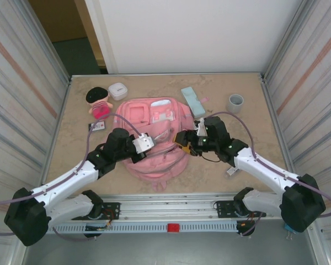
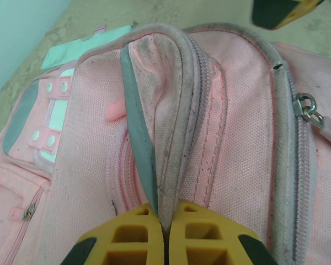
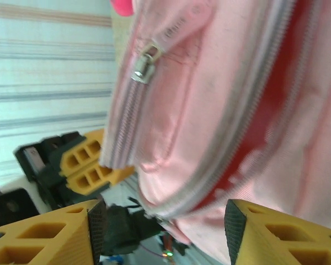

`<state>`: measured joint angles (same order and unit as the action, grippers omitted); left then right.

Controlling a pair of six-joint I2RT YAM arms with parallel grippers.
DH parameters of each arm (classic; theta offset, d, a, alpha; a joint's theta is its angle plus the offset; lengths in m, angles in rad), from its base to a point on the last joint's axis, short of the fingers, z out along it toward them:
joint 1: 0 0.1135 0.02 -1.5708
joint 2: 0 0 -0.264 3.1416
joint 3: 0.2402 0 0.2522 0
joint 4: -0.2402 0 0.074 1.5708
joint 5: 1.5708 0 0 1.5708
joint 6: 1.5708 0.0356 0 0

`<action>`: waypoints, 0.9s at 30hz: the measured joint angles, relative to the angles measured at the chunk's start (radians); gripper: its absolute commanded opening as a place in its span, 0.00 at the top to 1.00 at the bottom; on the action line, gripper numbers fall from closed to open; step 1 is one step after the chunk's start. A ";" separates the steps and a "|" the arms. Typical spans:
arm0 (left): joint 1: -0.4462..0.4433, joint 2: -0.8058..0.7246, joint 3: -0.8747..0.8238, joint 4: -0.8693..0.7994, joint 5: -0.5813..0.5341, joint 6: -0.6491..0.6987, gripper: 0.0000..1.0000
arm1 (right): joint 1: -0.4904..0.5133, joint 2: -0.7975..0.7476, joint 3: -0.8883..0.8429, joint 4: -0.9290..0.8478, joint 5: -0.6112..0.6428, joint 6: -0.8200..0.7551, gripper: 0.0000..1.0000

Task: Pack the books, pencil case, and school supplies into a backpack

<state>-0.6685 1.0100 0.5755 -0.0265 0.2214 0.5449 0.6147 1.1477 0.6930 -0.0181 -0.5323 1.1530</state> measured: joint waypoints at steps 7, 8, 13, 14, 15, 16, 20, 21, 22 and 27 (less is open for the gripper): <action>0.008 0.000 0.000 0.001 0.026 0.017 0.97 | 0.002 0.086 -0.014 0.123 -0.012 0.109 0.71; 0.008 -0.002 0.000 0.001 0.026 0.016 0.95 | 0.005 0.099 -0.015 0.132 -0.011 0.119 0.76; 0.008 -0.026 0.000 -0.018 0.027 -0.026 0.73 | 0.021 0.116 -0.018 0.171 -0.004 0.154 0.98; 0.005 -0.043 0.002 -0.023 0.030 -0.047 0.68 | 0.024 0.116 -0.019 0.176 0.002 0.158 0.99; -0.002 -0.063 0.009 -0.036 0.030 -0.075 0.61 | 0.028 0.116 -0.019 0.177 0.010 0.160 0.99; -0.012 -0.077 0.020 -0.049 0.029 -0.104 0.58 | 0.032 0.116 -0.019 0.177 0.016 0.161 0.99; -0.095 -0.135 0.111 -0.132 -0.047 -0.307 0.54 | 0.041 0.116 -0.019 0.181 0.040 0.161 1.00; -0.117 -0.142 0.138 -0.158 -0.075 -0.377 0.54 | 0.043 0.116 -0.019 0.183 0.042 0.161 1.00; -0.137 -0.145 0.164 -0.184 -0.103 -0.447 0.53 | 0.047 0.116 -0.019 0.184 0.046 0.161 1.00; -0.249 -0.118 0.250 -0.337 -0.242 -0.870 0.51 | 0.069 0.116 -0.019 0.192 0.073 0.153 1.00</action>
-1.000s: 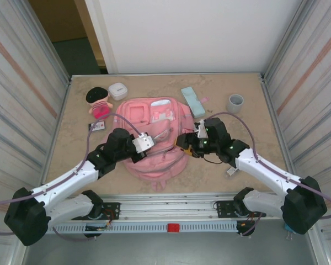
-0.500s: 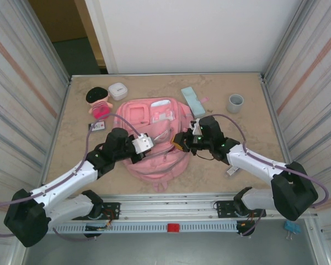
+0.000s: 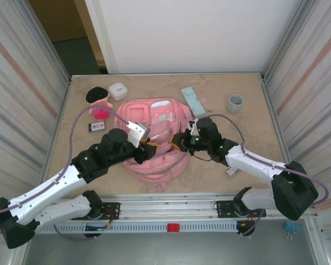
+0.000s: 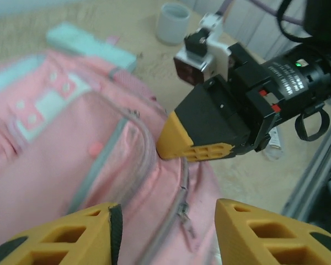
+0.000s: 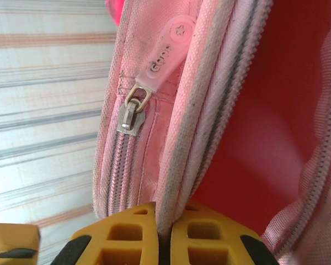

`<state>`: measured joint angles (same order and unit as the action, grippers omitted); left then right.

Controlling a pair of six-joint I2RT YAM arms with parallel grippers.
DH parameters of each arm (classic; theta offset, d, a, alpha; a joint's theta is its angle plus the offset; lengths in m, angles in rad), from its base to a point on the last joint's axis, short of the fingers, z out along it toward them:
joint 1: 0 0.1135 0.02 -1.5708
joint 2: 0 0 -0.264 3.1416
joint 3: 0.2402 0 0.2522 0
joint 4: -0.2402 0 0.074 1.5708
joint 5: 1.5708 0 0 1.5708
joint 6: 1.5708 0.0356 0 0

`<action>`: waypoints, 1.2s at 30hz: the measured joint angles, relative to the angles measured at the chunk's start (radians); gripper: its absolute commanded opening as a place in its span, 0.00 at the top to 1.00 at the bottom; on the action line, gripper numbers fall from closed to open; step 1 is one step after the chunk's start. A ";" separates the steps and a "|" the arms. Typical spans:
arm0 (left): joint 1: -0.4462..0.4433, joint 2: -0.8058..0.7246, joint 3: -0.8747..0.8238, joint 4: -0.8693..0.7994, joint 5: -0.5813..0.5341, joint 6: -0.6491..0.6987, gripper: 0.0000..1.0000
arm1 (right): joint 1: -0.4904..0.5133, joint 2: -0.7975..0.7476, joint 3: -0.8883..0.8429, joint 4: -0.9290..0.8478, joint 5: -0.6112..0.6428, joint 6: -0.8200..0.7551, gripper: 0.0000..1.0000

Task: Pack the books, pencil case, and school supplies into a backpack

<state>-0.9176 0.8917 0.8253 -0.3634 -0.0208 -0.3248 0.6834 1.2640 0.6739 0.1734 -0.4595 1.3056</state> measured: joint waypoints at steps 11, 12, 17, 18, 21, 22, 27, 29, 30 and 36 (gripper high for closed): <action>-0.232 0.292 0.091 -0.242 -0.180 -0.549 0.50 | 0.050 -0.004 0.003 -0.005 0.052 -0.038 1.00; -0.232 0.306 0.097 -0.246 -0.191 -0.564 0.51 | 0.052 -0.007 0.003 -0.009 0.056 -0.040 1.00; -0.232 0.354 0.128 -0.246 -0.247 -0.608 0.59 | 0.058 -0.037 0.003 -0.039 0.072 -0.061 1.00; -0.232 0.359 0.130 -0.246 -0.253 -0.612 0.61 | 0.058 -0.043 0.003 -0.044 0.075 -0.061 1.00; -0.235 0.374 0.133 -0.241 -0.261 -0.615 0.66 | 0.058 -0.051 0.003 -0.054 0.079 -0.066 1.00; -0.235 0.381 0.135 -0.240 -0.262 -0.615 0.68 | 0.058 -0.051 0.003 -0.055 0.082 -0.068 1.00; -0.235 0.407 0.145 -0.243 -0.265 -0.615 0.83 | 0.057 -0.051 0.003 -0.055 0.086 -0.068 1.00; -0.235 0.406 0.149 -0.242 -0.265 -0.613 0.90 | 0.054 -0.051 0.003 -0.055 0.084 -0.069 1.00; -0.235 0.404 0.151 -0.241 -0.265 -0.613 0.93 | 0.049 -0.051 0.003 -0.055 0.078 -0.072 1.00; -0.238 0.331 0.131 -0.247 -0.288 -0.604 1.00 | -0.028 -0.051 0.003 -0.072 0.004 -0.097 1.00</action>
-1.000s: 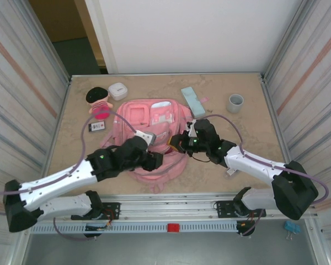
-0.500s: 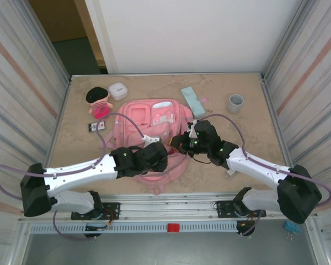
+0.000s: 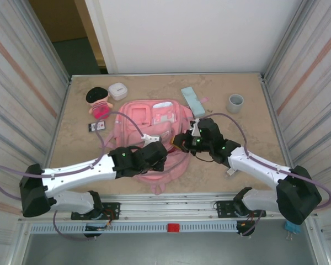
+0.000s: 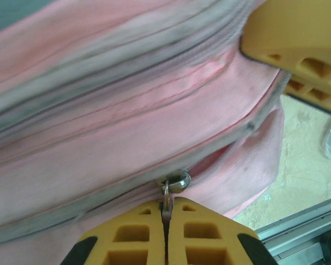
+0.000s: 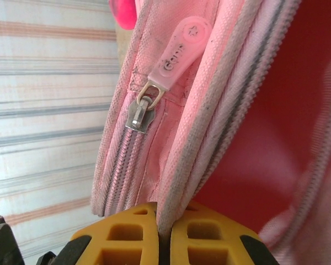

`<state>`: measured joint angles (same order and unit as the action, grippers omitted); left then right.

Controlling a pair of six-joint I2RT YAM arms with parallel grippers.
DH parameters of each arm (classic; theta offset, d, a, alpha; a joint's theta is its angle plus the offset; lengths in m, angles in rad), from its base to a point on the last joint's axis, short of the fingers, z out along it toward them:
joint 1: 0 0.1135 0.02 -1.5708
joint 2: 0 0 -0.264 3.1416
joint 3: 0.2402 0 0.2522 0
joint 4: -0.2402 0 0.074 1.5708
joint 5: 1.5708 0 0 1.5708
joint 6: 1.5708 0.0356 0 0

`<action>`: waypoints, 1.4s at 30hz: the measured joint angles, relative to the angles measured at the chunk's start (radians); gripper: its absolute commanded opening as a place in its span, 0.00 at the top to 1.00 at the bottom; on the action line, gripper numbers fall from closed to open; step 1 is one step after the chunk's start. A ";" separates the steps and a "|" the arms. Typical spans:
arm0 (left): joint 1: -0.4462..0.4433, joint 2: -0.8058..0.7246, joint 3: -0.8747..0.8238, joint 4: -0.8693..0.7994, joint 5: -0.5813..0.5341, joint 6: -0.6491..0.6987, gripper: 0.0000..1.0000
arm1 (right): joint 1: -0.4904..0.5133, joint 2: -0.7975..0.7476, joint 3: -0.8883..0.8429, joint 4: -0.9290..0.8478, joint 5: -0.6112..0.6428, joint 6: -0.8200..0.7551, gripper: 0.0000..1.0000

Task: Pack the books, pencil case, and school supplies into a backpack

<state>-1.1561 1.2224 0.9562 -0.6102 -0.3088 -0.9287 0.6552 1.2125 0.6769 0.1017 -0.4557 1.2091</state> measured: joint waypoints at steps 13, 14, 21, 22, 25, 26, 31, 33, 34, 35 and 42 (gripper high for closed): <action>0.069 -0.233 -0.208 0.098 0.024 0.105 1.00 | 0.013 -0.024 -0.080 0.148 0.023 0.118 0.49; 0.069 -0.232 -0.208 0.108 0.031 0.115 1.00 | 0.036 -0.026 -0.092 0.162 0.050 0.136 0.48; 0.069 -0.220 -0.208 0.156 0.055 0.159 1.00 | 0.163 -0.037 -0.107 0.206 0.222 0.209 0.69; 0.070 -0.220 -0.208 0.160 0.054 0.163 1.00 | 0.164 -0.037 -0.106 0.208 0.232 0.213 0.76; 0.070 -0.220 -0.208 0.157 0.050 0.166 1.00 | 0.157 -0.037 -0.105 0.205 0.238 0.209 0.93; 0.070 -0.220 -0.208 0.153 0.045 0.166 1.00 | 0.149 -0.037 -0.103 0.202 0.222 0.206 0.97; 0.071 -0.266 -0.218 0.117 0.008 0.145 1.00 | 0.030 -0.037 -0.079 0.140 0.066 0.142 0.97; 0.071 -0.311 -0.247 0.103 -0.004 0.128 1.00 | -0.037 -0.037 -0.044 0.079 -0.014 0.090 0.96; 0.071 -0.332 -0.262 0.098 -0.008 0.120 1.00 | -0.062 -0.037 -0.030 0.054 -0.044 0.067 0.95; 0.071 -0.357 -0.283 0.098 -0.010 0.115 1.00 | -0.091 -0.037 -0.016 0.026 -0.080 0.043 0.94; 0.071 -0.430 -0.350 0.142 -0.014 0.126 1.00 | -0.121 -0.047 -0.024 0.001 -0.109 0.050 0.50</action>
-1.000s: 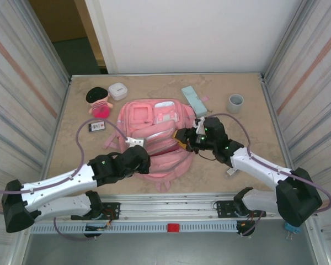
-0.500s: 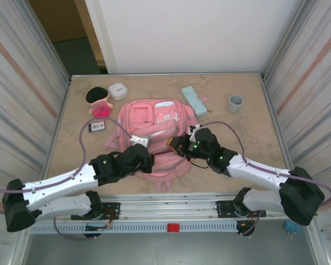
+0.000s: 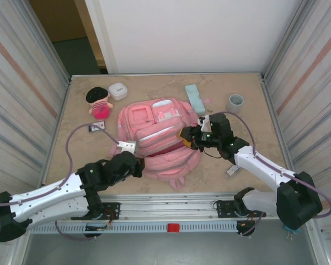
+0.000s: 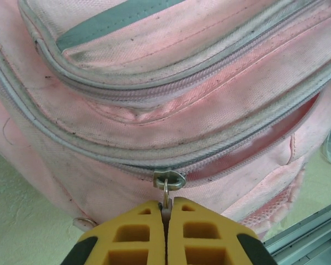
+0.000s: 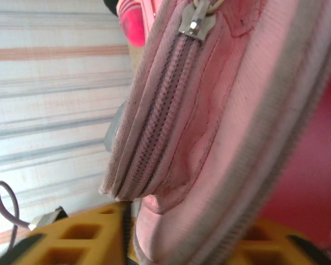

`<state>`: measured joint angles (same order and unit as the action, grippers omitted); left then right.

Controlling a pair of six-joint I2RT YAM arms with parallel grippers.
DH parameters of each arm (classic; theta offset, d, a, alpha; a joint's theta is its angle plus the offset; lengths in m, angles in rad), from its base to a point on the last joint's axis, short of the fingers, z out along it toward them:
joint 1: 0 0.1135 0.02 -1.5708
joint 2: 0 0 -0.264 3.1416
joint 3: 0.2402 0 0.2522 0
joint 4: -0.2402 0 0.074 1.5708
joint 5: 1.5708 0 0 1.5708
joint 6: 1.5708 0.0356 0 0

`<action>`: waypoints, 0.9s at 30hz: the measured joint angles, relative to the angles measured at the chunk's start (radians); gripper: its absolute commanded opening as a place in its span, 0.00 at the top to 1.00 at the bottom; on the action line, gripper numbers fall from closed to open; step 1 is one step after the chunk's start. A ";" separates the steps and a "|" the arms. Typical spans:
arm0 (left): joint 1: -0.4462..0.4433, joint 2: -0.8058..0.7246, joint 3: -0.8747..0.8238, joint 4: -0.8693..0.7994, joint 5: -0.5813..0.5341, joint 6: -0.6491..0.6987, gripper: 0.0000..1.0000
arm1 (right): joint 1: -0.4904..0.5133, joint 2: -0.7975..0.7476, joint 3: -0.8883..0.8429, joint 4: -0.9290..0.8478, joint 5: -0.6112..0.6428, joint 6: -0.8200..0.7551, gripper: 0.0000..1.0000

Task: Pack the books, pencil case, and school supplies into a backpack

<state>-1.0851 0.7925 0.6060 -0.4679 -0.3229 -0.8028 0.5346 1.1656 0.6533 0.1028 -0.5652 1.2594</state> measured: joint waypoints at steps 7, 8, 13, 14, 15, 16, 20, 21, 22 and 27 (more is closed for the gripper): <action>0.004 0.063 0.004 0.038 0.018 0.047 1.00 | 0.245 -0.014 -0.063 0.128 0.259 0.134 0.45; 0.004 0.070 0.007 0.039 0.020 0.052 1.00 | 0.268 -0.008 -0.063 0.145 0.286 0.147 0.47; 0.005 0.074 0.013 0.051 0.022 0.066 1.00 | 0.309 0.042 -0.058 0.189 0.364 0.169 0.85; 0.005 0.074 0.013 0.048 0.021 0.066 1.00 | 0.309 0.048 -0.056 0.189 0.367 0.170 0.90; 0.005 0.074 0.013 0.044 0.018 0.066 1.00 | 0.308 0.050 -0.052 0.188 0.367 0.169 0.93; 0.005 0.073 0.013 0.039 0.014 0.064 1.00 | 0.306 0.050 -0.045 0.181 0.365 0.163 0.95; 0.027 0.028 -0.002 0.038 0.015 0.046 1.00 | 0.249 0.050 -0.027 0.166 0.287 0.130 0.94; 0.037 0.009 -0.011 0.037 0.015 0.042 1.00 | 0.224 0.049 -0.022 0.154 0.246 0.115 0.94; 0.048 -0.013 -0.021 0.034 0.015 0.038 1.00 | 0.197 0.049 -0.014 0.136 0.205 0.096 0.93; 0.087 -0.116 -0.066 0.037 0.024 0.035 1.00 | 0.111 0.031 0.020 0.045 0.078 0.029 0.68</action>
<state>-0.9981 0.6769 0.5400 -0.4305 -0.2989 -0.7673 0.6460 1.1969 0.6735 0.1478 -0.4873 1.2888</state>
